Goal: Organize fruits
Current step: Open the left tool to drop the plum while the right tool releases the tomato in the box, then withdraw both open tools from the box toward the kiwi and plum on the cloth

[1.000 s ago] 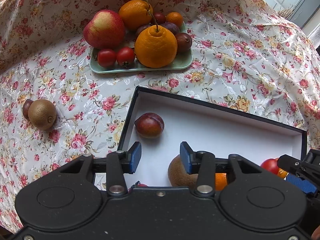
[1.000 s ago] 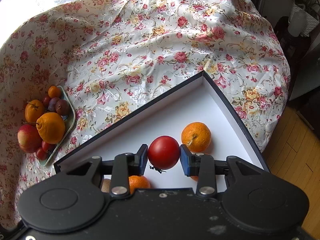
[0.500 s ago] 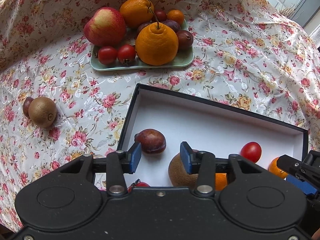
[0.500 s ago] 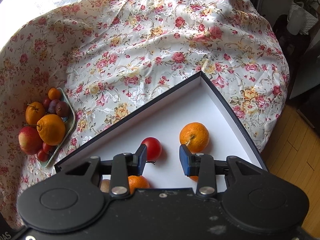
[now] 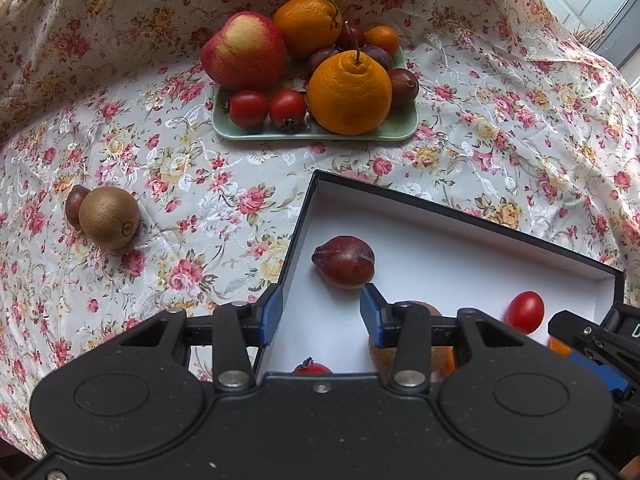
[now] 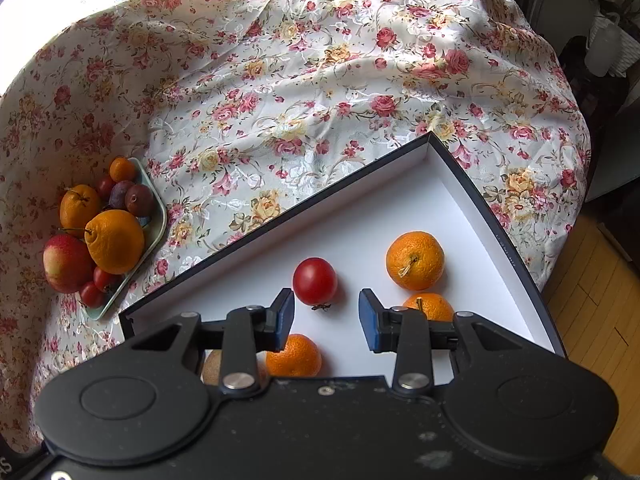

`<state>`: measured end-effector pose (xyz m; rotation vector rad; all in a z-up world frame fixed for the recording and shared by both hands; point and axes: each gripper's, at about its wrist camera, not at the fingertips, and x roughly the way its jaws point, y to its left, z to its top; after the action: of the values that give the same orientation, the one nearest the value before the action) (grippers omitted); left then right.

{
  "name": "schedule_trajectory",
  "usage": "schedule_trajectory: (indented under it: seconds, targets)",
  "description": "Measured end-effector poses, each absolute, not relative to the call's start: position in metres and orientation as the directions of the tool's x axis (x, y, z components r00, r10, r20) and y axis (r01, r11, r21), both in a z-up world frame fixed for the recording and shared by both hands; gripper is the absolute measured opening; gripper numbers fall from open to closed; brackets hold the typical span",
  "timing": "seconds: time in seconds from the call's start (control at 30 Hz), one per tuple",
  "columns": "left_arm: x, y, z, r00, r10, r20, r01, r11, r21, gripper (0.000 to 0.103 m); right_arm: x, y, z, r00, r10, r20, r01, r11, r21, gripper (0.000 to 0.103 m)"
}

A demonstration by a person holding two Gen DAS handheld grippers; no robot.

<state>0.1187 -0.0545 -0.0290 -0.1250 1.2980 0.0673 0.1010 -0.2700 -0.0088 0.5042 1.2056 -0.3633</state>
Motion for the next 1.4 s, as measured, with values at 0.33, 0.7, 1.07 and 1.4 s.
schedule_trajectory:
  seconds: [0.33, 0.7, 1.07, 1.4]
  targets:
    - [0.116, -0.036, -0.027, 0.268, -0.005, -0.963, -0.137, 0.99, -0.043, 0.052, 0.105, -0.246, -0.01, 0.313, 0.013, -0.95, 0.491, 0.854, 0.174, 0.038]
    - [0.113, -0.012, -0.027, 0.267, 0.012, -0.964, -0.168, 0.985, -0.034, 0.052, 0.109, -0.217, -0.011, 0.307, 0.041, -0.951, 0.452, 0.873, 0.183, 0.038]
    - [0.111, 0.018, -0.025, 0.261, 0.027, -0.965, -0.213, 0.977, -0.03, 0.052, 0.112, -0.18, -0.014, 0.298, 0.06, -0.953, 0.404, 0.897, 0.182, 0.038]
    - [0.112, 0.05, -0.026, 0.257, 0.036, -0.966, -0.273, 0.961, -0.037, 0.052, 0.115, -0.152, -0.019, 0.289, 0.077, -0.954, 0.359, 0.915, 0.183, 0.038]
